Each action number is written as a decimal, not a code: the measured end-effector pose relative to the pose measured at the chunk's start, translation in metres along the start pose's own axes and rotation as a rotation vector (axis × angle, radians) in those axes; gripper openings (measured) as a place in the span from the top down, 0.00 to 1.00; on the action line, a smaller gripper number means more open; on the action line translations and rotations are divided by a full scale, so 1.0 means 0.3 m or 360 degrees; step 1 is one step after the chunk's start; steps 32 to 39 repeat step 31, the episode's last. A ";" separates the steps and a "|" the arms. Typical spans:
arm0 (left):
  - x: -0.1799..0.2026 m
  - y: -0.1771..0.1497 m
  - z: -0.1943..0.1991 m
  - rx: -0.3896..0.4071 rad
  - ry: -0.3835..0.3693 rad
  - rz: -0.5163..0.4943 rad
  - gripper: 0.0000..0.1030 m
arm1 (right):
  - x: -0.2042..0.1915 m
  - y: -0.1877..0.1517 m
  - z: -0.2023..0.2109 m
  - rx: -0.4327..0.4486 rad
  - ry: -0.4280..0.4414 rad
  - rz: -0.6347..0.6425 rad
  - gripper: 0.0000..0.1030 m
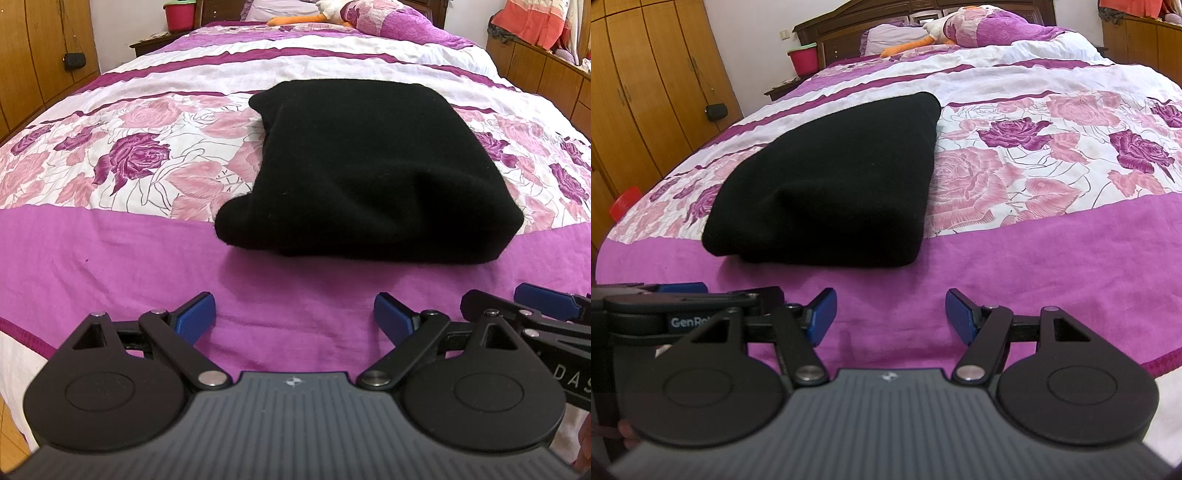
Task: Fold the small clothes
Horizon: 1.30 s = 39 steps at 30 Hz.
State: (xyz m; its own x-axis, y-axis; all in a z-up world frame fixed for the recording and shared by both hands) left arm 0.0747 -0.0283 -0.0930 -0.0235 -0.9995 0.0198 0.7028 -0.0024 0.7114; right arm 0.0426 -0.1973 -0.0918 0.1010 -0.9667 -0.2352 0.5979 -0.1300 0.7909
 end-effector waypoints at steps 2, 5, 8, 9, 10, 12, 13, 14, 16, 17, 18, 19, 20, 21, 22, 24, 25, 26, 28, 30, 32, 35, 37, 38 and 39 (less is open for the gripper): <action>0.000 -0.001 0.001 -0.0001 0.0000 -0.0001 0.08 | -0.003 0.000 0.000 0.0001 0.0000 0.0001 0.34; 0.001 0.001 0.001 0.0002 0.0000 -0.0001 0.08 | 0.000 0.000 0.000 0.0001 0.0000 0.0000 0.34; 0.001 0.000 0.000 0.0001 0.0000 -0.0002 0.08 | 0.000 0.001 0.000 0.0001 0.0000 -0.0001 0.34; 0.001 0.001 0.000 0.0002 0.0001 -0.0003 0.08 | 0.000 0.001 0.000 0.0001 0.0000 0.0000 0.34; 0.002 0.002 0.001 0.0002 0.0002 -0.0004 0.08 | -0.001 0.001 0.000 0.0001 0.0000 0.0000 0.34; 0.002 0.002 0.003 0.0002 0.0002 -0.0005 0.08 | 0.000 0.001 0.001 0.0001 0.0000 0.0000 0.34; 0.003 0.002 0.002 0.0002 0.0002 -0.0005 0.08 | 0.000 0.001 0.001 0.0001 -0.0001 -0.0001 0.34; 0.002 0.002 0.003 0.0002 0.0003 -0.0005 0.08 | 0.000 0.001 0.001 0.0001 -0.0001 0.0000 0.34; 0.002 0.002 0.003 0.0002 0.0002 -0.0004 0.08 | 0.000 0.001 0.001 0.0001 0.0000 -0.0001 0.34; 0.002 0.002 0.003 0.0002 0.0002 -0.0004 0.08 | 0.000 0.001 0.001 0.0001 0.0000 0.0000 0.34; 0.002 0.002 0.003 0.0002 0.0001 -0.0004 0.08 | -0.001 0.001 0.001 0.0002 -0.0001 0.0000 0.34; 0.003 0.002 0.003 0.0002 0.0002 -0.0004 0.08 | 0.000 0.001 0.002 0.0002 -0.0001 0.0000 0.34; 0.002 0.002 0.003 0.0002 0.0002 -0.0004 0.08 | 0.000 0.001 0.002 0.0002 0.0000 0.0001 0.34; 0.002 0.002 0.004 0.0002 0.0002 -0.0003 0.08 | -0.001 0.001 0.002 0.0002 0.0000 0.0000 0.34; 0.002 0.002 0.003 0.0002 0.0002 -0.0003 0.08 | 0.001 0.001 0.003 0.0002 0.0000 0.0001 0.34; 0.002 0.002 0.004 0.0003 0.0002 -0.0003 0.08 | 0.002 0.000 0.003 0.0002 0.0000 0.0000 0.34; 0.005 0.005 0.005 0.0003 0.0002 -0.0003 0.08 | 0.002 -0.001 0.004 0.0002 0.0001 0.0001 0.34; 0.004 0.005 0.005 0.0003 0.0002 -0.0004 0.08 | 0.000 -0.001 0.003 0.0002 0.0001 0.0002 0.34; 0.005 0.005 0.005 0.0003 0.0002 -0.0003 0.08 | -0.003 0.002 0.003 0.0002 0.0001 0.0002 0.34; 0.005 0.005 0.005 0.0002 -0.0001 -0.0003 0.08 | -0.006 0.003 0.003 0.0003 0.0001 0.0004 0.34; 0.006 0.005 0.007 0.0001 -0.0006 -0.0003 0.08 | -0.008 0.005 0.002 0.0003 0.0001 0.0005 0.34; 0.006 0.005 0.007 0.0001 -0.0006 -0.0003 0.08 | -0.008 0.005 0.002 0.0003 0.0001 0.0005 0.34; 0.006 0.005 0.007 0.0001 -0.0006 -0.0003 0.08 | -0.008 0.005 0.002 0.0003 0.0001 0.0005 0.34; 0.006 0.005 0.007 0.0001 -0.0006 -0.0003 0.08 | -0.008 0.005 0.002 0.0003 0.0001 0.0005 0.34; 0.006 0.005 0.007 0.0001 -0.0006 -0.0003 0.08 | -0.008 0.005 0.002 0.0003 0.0001 0.0005 0.34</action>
Point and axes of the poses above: each gripper's, at about its wrist camera, not at the fingertips, and z roughly against the way its jaws point, x to its right, y to its top, the point moved 7 cm from there along -z, roughly the way its jaws point, and after that the axes turned 4 degrees about x, right-handed, at the moved point
